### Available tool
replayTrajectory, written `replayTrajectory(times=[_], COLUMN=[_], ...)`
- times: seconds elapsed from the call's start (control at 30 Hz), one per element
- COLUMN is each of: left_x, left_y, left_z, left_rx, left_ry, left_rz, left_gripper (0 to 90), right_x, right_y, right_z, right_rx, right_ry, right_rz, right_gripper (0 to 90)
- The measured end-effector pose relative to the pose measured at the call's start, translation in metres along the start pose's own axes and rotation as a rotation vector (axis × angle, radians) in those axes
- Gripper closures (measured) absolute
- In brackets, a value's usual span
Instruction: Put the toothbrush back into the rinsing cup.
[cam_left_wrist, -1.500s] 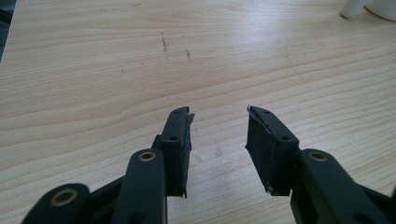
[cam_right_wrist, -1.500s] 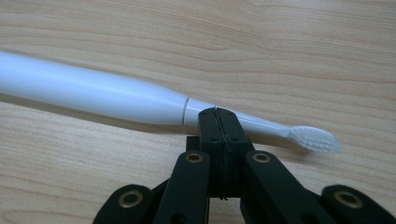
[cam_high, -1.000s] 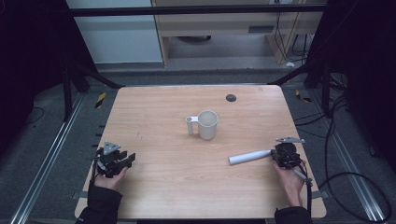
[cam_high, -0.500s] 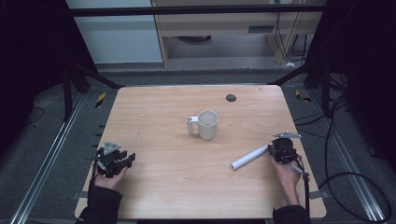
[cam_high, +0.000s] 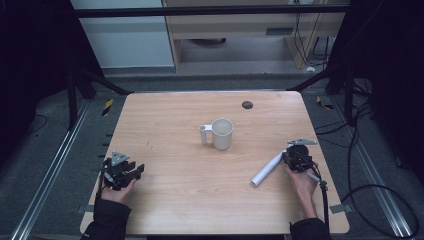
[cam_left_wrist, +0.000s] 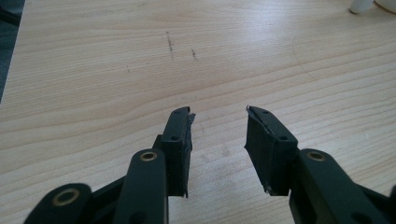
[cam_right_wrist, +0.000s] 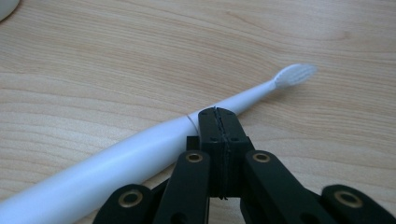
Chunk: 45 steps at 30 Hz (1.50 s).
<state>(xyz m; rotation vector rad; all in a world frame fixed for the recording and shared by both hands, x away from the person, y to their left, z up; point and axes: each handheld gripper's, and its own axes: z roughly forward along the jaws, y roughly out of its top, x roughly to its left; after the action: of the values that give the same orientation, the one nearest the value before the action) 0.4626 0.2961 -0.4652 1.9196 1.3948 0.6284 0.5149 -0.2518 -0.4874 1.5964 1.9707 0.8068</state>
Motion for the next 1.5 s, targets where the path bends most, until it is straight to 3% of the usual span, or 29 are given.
replayTrajectory(times=[0.7, 1.0, 1.5], left_x=[0.000, 0.000, 0.000], left_y=[0.000, 0.000, 0.000], left_z=[0.001, 0.000, 0.000], left_rx=[0.000, 0.002, 0.000], left_ry=[-0.001, -0.001, -0.002], left_rz=[0.001, 0.003, 0.003], left_gripper=[59.9, 59.9, 60.0], right_x=[0.009, 0.018, 0.027], right_y=[0.005, 0.009, 0.013], right_z=[0.009, 0.014, 0.014], right_rx=[-0.016, -0.010, -0.011], right_ry=[0.064, 0.084, 0.114], right_rz=[-0.005, -0.051, -0.069], right_gripper=[90.0, 90.0, 90.0])
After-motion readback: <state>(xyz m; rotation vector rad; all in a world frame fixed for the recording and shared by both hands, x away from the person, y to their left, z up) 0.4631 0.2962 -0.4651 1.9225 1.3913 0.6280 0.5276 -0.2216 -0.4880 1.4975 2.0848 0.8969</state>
